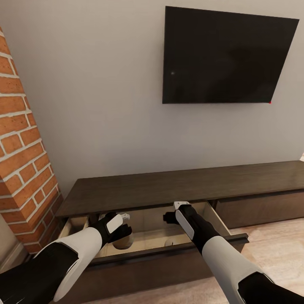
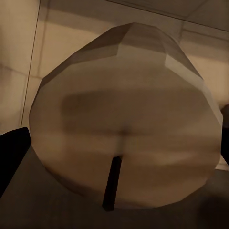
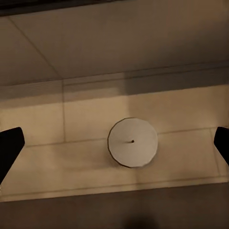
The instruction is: Place each of the two pumpkins and all three candles from the living room inside a cabinet in the living room (use any cabinet), then make sure every cabinet is closed, and position the cauldron so it is next to a table in the living room.
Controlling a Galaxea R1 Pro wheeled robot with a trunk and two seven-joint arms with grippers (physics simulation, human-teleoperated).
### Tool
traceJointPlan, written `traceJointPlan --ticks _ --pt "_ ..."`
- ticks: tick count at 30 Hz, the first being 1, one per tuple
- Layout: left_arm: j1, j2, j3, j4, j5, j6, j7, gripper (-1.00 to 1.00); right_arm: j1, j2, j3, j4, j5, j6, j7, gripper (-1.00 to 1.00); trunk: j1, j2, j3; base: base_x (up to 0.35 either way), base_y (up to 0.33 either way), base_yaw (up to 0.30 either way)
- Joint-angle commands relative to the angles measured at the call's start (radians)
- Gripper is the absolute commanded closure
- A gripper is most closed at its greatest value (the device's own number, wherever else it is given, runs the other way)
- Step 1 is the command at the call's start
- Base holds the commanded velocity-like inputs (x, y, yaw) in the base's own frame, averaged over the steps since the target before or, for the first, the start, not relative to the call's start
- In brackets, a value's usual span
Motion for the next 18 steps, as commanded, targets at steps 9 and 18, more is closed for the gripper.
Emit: traceJointPlan --ticks 9,18 --pt "0.0 0.0 -0.008 -0.002 0.009 0.004 0.007 1.0 0.003 -0.001 0.004 -0.012 -0.01 0.012 -0.009 -1.0 0.0 0.0 -0.001 0.0 0.0 0.0" --pt "0.0 0.002 -0.007 -0.002 0.009 0.003 0.007 1.0 0.003 -0.001 0.002 -0.018 -0.011 0.091 -0.009 -1.0 0.0 0.0 -0.001 0.0 0.0 0.0"
